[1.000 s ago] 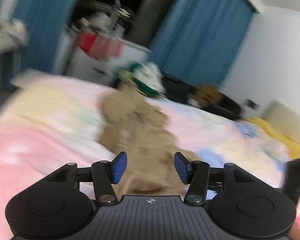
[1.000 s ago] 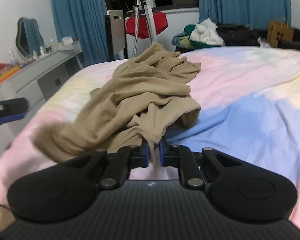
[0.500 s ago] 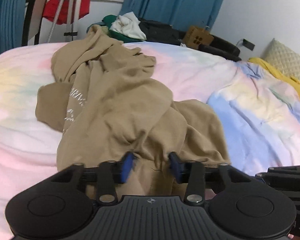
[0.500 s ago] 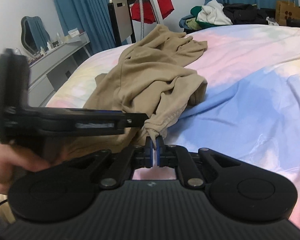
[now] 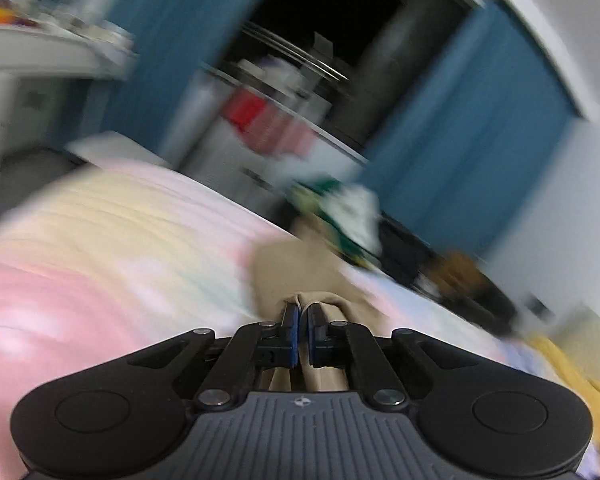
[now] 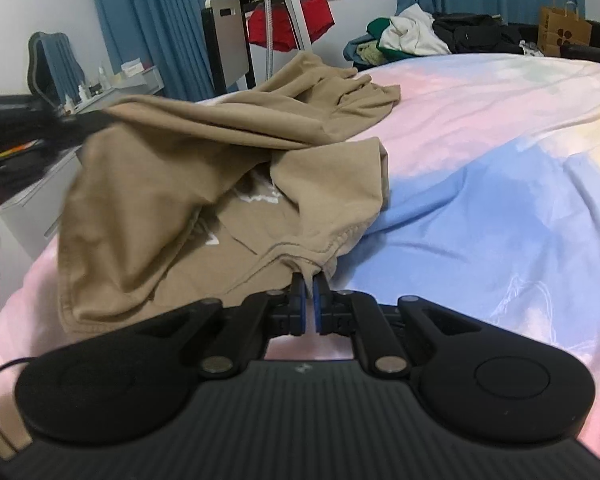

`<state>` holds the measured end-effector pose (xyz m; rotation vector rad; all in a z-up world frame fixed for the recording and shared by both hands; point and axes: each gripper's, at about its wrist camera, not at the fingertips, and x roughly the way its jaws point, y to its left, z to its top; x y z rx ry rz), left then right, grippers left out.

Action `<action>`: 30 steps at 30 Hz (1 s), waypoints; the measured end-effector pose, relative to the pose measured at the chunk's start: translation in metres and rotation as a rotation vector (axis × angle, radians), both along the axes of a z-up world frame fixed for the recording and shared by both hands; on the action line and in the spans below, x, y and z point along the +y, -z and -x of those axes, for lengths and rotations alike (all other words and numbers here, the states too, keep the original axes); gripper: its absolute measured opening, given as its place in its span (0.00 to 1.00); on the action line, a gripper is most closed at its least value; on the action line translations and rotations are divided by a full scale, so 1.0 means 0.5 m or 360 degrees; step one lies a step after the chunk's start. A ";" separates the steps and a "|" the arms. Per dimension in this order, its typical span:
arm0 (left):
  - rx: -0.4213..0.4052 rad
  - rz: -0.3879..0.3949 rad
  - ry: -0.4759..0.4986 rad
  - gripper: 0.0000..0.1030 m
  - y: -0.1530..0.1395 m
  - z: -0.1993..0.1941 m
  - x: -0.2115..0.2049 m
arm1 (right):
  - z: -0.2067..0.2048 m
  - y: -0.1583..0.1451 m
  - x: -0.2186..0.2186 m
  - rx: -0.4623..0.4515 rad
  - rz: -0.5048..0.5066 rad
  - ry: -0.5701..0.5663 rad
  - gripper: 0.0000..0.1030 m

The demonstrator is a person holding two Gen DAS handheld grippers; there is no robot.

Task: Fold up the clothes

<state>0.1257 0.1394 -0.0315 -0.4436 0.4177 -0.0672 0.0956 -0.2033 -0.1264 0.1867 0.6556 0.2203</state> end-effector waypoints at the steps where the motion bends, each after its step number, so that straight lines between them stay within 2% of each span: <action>1: 0.0008 -0.0069 -0.0112 0.04 -0.003 0.012 0.011 | -0.001 0.001 0.001 0.0000 0.0010 -0.0002 0.08; 3: 0.0082 -0.0214 -0.0266 0.04 0.007 0.021 0.028 | -0.003 0.002 0.004 0.0006 0.0033 -0.0009 0.08; 5: 0.0247 -0.0237 -0.0342 0.05 0.033 0.008 0.052 | -0.005 0.004 0.006 0.0012 0.0055 -0.0015 0.08; 8: 0.0477 -0.0149 -0.0407 0.05 0.074 -0.002 0.087 | -0.008 0.007 0.010 0.0020 0.0090 -0.0024 0.09; 10: 0.0567 -0.0148 -0.0431 0.04 0.086 0.004 0.090 | -0.009 0.009 0.012 0.0026 0.0112 -0.0030 0.13; 11: 0.0572 -0.0143 -0.0407 0.04 0.085 0.010 0.090 | -0.009 0.010 0.013 0.0026 0.0134 -0.0034 0.22; 12: 0.0566 -0.0132 -0.0364 0.05 0.080 0.022 0.091 | -0.009 0.012 0.014 0.0025 0.0158 -0.0039 0.36; 14: 0.0540 -0.0147 -0.0280 0.08 0.064 0.042 0.076 | -0.008 0.016 0.016 0.0014 0.0186 -0.0036 0.47; 17: 0.0448 -0.0243 -0.0101 0.22 0.040 0.089 0.045 | -0.012 0.024 0.018 0.0013 0.0216 -0.0039 0.48; 18: 0.0420 -0.0278 -0.0018 0.23 0.035 0.104 0.025 | -0.014 0.027 0.020 0.0015 0.0226 -0.0035 0.48; 20: 0.0391 -0.0351 0.0203 0.29 0.033 0.121 -0.018 | -0.020 0.032 0.019 0.0010 0.0241 -0.0002 0.48; 23: 0.0351 -0.0525 0.0507 0.41 0.038 0.141 -0.099 | -0.029 0.033 0.005 -0.0003 0.0158 0.0048 0.48; 26: 0.0315 -0.0764 0.0620 0.54 0.061 0.143 -0.165 | -0.034 0.029 -0.016 -0.0021 0.0013 0.0092 0.48; 30: 0.0282 -0.1079 0.0698 0.55 0.106 0.136 -0.232 | -0.036 0.020 -0.045 -0.0043 -0.0217 0.0138 0.48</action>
